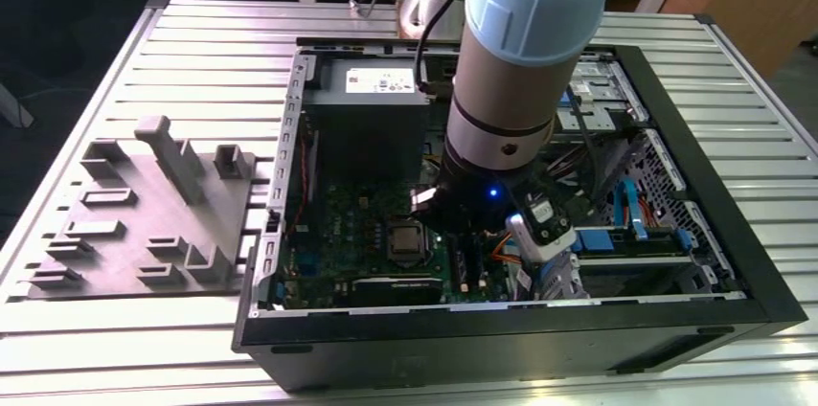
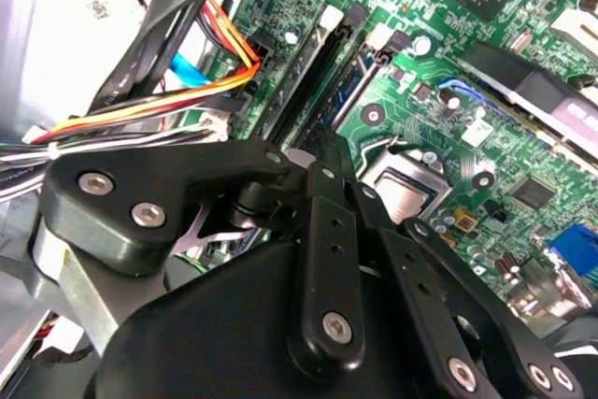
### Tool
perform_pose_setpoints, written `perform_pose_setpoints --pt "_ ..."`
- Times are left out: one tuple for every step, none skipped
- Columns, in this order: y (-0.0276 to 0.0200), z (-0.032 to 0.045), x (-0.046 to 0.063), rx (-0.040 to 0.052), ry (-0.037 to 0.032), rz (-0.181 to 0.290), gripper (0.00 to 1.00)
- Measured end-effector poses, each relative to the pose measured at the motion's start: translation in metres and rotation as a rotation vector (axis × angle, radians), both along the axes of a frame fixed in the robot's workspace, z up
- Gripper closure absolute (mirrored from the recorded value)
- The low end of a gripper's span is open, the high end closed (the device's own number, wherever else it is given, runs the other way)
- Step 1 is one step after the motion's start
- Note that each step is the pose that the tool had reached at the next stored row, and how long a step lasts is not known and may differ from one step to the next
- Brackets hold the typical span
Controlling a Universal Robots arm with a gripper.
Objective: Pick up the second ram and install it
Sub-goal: 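Press down the second ram until it locks into place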
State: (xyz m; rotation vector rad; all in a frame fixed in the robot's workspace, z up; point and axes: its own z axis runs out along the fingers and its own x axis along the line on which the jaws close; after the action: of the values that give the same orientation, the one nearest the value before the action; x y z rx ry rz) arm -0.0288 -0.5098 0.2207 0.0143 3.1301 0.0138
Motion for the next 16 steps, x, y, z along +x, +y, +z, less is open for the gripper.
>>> perform_pose_setpoints --pt "-0.0002 -0.0011 -0.0001 -0.0007 0.0002 0.000 0.90" --pt "-0.0003 -0.0022 -0.0001 -0.0008 0.0003 0.000 0.90" --pt "-0.0002 -0.0026 0.0000 -0.0004 0.0001 0.000 0.90" --pt "-0.0002 -0.0027 0.0000 0.0000 0.0001 0.000 0.90" --pt "-0.0001 -0.0029 0.0000 0.0004 -0.0001 0.000 0.90" --pt "-0.0001 -0.0030 0.0000 0.0006 -0.0001 0.000 0.90" --pt "-0.0001 -0.0030 0.0000 0.0006 -0.0001 0.000 0.90" --pt "-0.0001 -0.0030 0.0000 0.0007 -0.0001 0.000 0.90" --pt "-0.0001 -0.0030 0.0000 0.0008 -0.0001 0.000 0.90" --pt "-0.0001 -0.0030 0.0000 0.0008 -0.0001 0.000 0.90" --pt "-0.0001 -0.0030 0.0000 0.0008 -0.0001 0.000 0.90" --pt "-0.0001 -0.0029 0.0000 0.0008 -0.0001 0.000 0.90" --pt "-0.0002 -0.0032 0.0000 0.0007 0.0000 0.000 0.90" --pt "-0.0002 -0.0035 0.0000 0.0005 0.0000 0.000 0.90" --pt "-0.0002 -0.0036 0.0000 0.0004 0.0001 0.000 0.90" --pt "-0.0002 -0.0036 0.0000 0.0006 0.0001 0.000 0.90"
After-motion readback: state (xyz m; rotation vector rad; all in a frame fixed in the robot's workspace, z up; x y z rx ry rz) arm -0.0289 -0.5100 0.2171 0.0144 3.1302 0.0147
